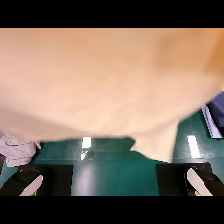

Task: Fold the shirts.

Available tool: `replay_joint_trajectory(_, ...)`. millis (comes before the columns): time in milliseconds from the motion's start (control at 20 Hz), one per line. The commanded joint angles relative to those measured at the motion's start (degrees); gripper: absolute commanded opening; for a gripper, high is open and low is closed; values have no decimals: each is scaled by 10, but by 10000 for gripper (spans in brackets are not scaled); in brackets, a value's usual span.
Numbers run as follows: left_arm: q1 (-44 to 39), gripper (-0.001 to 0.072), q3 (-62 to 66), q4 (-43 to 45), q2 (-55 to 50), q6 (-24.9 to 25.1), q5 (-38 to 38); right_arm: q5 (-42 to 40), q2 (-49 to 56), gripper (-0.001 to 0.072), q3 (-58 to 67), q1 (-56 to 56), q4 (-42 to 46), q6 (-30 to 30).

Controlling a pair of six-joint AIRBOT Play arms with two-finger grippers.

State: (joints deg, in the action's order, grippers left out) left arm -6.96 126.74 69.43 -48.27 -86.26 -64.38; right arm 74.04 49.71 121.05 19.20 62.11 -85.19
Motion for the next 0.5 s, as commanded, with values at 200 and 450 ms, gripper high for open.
replay_joint_trajectory(200,0,26,-322,122,-62,3,-89,191,191,15,-124,-19,8,-74)
replay_joint_trajectory(450,0,27,-424,148,-224,13,-10,93,336,15,-209,-64,12,-68)
